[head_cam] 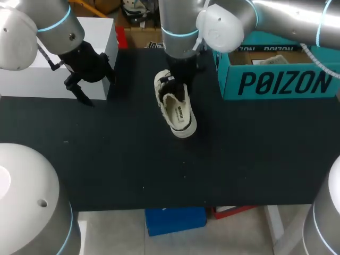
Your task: Take the shoe out of the shoebox, open the shoe tongue, remove and reinsert the insole, then place the shoe into the shoebox
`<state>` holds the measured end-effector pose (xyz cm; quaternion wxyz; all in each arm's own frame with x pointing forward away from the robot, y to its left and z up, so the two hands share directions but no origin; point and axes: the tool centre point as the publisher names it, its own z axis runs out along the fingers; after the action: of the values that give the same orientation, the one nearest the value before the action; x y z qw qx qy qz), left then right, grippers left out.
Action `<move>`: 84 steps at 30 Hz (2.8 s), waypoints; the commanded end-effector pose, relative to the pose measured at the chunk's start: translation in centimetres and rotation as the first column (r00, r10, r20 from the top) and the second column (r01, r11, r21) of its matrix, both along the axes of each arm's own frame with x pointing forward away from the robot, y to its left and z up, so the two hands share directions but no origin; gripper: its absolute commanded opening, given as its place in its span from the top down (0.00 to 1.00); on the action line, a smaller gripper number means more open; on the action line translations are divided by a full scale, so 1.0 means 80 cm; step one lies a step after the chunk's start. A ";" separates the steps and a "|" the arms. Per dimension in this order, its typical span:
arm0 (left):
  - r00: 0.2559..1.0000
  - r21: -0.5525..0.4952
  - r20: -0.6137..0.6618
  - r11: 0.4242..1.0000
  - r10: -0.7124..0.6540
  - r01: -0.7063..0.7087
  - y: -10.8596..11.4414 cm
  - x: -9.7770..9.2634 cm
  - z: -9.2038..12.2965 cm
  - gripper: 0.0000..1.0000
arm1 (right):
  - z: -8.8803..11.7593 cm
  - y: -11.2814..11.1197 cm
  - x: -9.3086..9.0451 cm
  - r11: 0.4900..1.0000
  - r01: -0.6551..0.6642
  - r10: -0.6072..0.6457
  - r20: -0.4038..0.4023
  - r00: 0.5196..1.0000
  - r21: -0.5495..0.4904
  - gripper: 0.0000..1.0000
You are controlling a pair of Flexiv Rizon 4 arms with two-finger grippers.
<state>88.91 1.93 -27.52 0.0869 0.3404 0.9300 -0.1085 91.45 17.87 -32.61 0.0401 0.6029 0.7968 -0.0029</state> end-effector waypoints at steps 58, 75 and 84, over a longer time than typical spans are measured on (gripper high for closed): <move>1.000 0.002 0.002 1.000 -0.001 0.001 0.000 -0.001 0.000 0.00 | 0.237 -0.314 0.260 0.262 -0.962 0.958 -0.100 0.269 -0.077 1.00; 1.000 0.002 0.002 1.000 -0.001 0.001 0.000 -0.001 0.000 0.00 | 0.226 -0.358 0.294 0.340 -0.928 0.928 -0.107 0.357 -0.151 1.00; 1.000 0.002 0.002 1.000 -0.001 0.001 0.000 -0.001 0.000 0.00 | 0.226 -0.358 0.294 0.340 -0.928 0.928 -0.107 0.357 -0.151 1.00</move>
<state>88.91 1.93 -27.52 0.0869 0.3405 0.9299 -0.1085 114.98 -10.78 -14.60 0.0891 0.0378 0.9938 -0.0545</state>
